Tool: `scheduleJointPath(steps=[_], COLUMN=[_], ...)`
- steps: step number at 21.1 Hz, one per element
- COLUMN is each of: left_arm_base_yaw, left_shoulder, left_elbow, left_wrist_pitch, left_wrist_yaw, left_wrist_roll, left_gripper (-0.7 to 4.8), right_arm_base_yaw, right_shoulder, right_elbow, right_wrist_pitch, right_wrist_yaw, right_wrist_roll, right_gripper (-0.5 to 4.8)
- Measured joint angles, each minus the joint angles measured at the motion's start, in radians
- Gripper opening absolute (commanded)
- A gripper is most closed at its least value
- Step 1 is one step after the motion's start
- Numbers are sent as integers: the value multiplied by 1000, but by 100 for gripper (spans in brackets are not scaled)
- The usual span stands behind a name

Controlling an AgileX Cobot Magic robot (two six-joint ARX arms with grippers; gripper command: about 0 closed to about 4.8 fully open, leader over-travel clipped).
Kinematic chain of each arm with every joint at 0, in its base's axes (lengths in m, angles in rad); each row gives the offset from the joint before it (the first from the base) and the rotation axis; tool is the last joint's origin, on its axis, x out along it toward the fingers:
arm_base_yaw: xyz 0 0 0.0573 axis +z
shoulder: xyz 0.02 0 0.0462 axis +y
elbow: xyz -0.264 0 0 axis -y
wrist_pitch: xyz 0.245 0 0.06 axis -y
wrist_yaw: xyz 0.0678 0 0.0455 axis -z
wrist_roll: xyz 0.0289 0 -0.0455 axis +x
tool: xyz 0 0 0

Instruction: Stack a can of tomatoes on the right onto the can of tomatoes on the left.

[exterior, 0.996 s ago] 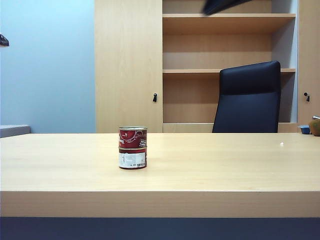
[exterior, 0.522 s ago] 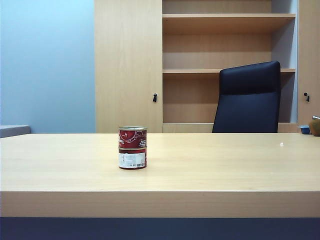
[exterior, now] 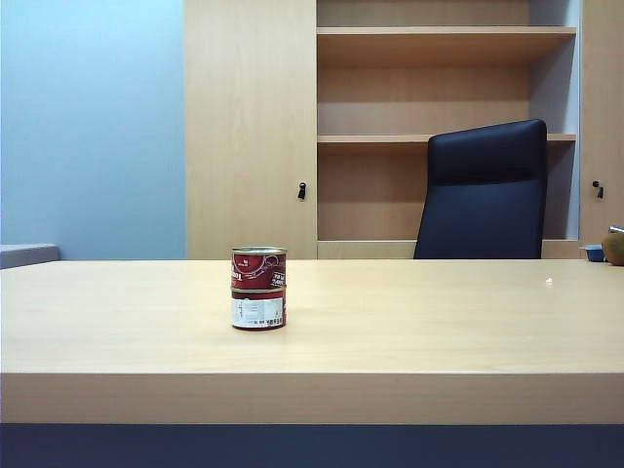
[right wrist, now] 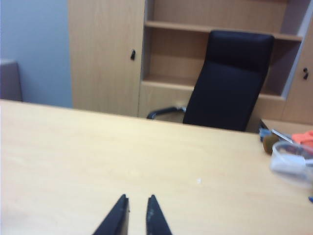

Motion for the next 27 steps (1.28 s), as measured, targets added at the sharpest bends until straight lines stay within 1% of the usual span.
scheduleJointPath(steps=[3,7,11,14,16,18,20,21,23,24,27], left_arm_base_yaw=[0,0,0,0,1,32,64,98,127,131,131], left_shoulder=[-21,-21,-20,-21,-60,-139,-198,-182,-189,-187,-188], left_elbow=[-85,-93,-93,-93,-105,-135,-172,-190,-219,-221,-219], left_wrist_pitch=[-13,-22,-22,-22,-30,-42,-55,-57,-64,-111,-171], left_wrist_yaw=[41,40,40,40,24,-3,31,71,114,125,113], left_wrist_roll=[-2,-2,-1,-1,2,22,30,34,37,24,-6], left_gripper=[-4,-4,-4,-5,-5,-4,-4,-4,-4,-4,-4], right_arm_base_yaw=[0,0,0,0,0,0,0,0,1,1,1], right_shoulder=[-29,-26,-26,-26,-26,-26,-26,-27,-28,-28,-30], right_elbow=[0,-2,-2,-2,-2,-2,-2,-1,-2,-2,-2], right_wrist_pitch=[-113,-249,-315,-324,-325,-325,-325,-323,-326,-324,-325], right_wrist_yaw=[-12,-64,-67,-67,-66,-67,-67,-68,-67,-67,-67], right_wrist_roll=[71,97,100,100,100,100,100,100,100,100,100], right_gripper=[67,68,68,68,68,67,67,67,68,67,67])
